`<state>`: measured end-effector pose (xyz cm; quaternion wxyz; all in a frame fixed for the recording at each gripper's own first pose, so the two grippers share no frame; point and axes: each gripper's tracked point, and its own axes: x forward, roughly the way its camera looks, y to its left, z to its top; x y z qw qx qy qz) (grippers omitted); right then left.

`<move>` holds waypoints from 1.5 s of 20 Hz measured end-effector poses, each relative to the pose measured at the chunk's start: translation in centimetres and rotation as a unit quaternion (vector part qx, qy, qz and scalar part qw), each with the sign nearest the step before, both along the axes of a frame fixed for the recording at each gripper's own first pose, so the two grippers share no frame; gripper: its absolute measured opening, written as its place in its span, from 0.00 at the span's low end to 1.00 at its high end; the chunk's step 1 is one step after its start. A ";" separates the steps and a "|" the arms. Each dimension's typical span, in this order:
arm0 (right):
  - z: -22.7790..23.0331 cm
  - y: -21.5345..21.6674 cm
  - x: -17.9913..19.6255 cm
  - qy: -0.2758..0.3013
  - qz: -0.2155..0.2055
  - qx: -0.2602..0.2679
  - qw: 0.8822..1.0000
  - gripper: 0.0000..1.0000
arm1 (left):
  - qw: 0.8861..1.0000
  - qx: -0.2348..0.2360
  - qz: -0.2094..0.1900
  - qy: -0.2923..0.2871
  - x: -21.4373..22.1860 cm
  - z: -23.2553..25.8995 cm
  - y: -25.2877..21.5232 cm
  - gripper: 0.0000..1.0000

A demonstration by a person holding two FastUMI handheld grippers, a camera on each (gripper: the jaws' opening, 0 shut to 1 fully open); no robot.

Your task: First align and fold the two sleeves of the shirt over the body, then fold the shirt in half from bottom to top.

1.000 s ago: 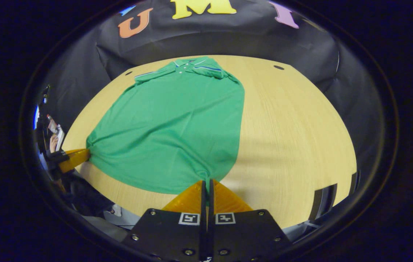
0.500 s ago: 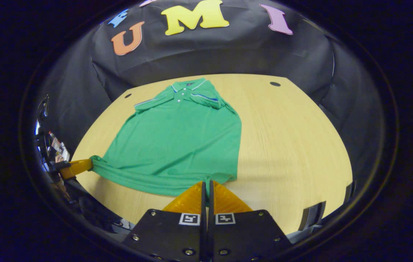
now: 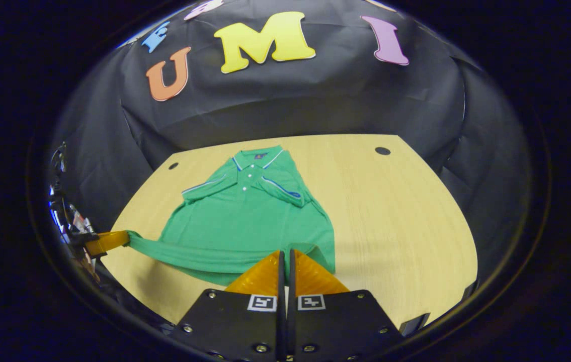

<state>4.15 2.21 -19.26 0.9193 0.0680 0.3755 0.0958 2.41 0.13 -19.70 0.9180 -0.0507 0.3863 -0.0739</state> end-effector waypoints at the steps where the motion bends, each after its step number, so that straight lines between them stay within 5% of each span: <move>1: 0.7 0.0 1.1 -0.007 -0.001 0.001 1.000 0.01 | 1.000 -0.002 -0.004 0.002 0.8 0.3 -0.2 0.03; 12: 3.9 0.7 10.8 -0.050 0.000 0.009 0.999 0.01 | 0.999 -0.036 0.009 -0.020 11.6 2.8 -0.7 0.03; 30: 1.9 0.9 27.1 -0.070 -0.013 0.010 0.997 0.01 | 0.998 -0.045 0.009 -0.033 28.9 0.6 -3.8 0.03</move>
